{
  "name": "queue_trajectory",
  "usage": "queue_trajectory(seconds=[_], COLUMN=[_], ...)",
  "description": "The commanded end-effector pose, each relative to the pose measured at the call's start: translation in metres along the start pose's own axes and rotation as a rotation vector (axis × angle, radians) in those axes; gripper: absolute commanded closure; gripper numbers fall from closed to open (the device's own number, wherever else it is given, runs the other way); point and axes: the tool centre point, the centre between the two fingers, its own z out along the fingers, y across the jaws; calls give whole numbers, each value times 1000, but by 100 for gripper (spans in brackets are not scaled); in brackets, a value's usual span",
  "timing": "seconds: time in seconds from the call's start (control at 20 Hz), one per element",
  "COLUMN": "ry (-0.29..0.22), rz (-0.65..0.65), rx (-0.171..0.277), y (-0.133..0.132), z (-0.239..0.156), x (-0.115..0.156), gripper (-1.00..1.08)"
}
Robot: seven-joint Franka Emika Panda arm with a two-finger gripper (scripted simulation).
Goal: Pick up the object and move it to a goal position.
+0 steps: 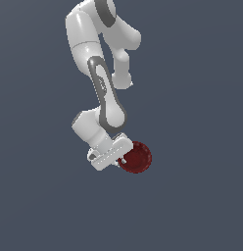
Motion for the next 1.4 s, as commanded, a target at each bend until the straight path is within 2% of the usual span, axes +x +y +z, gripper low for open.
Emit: queue_trajectory(seconds=[0.0, 0.25, 0.5, 1.35], ry=[1, 0, 0, -1], rz=[-1, -1, -1, -1], rx=[0, -1, -1, -2], y=[-2, -16, -41, -166], z=[-2, -12, -31, -129], x=[2, 12, 30, 129], gripper=[108, 108, 108, 108])
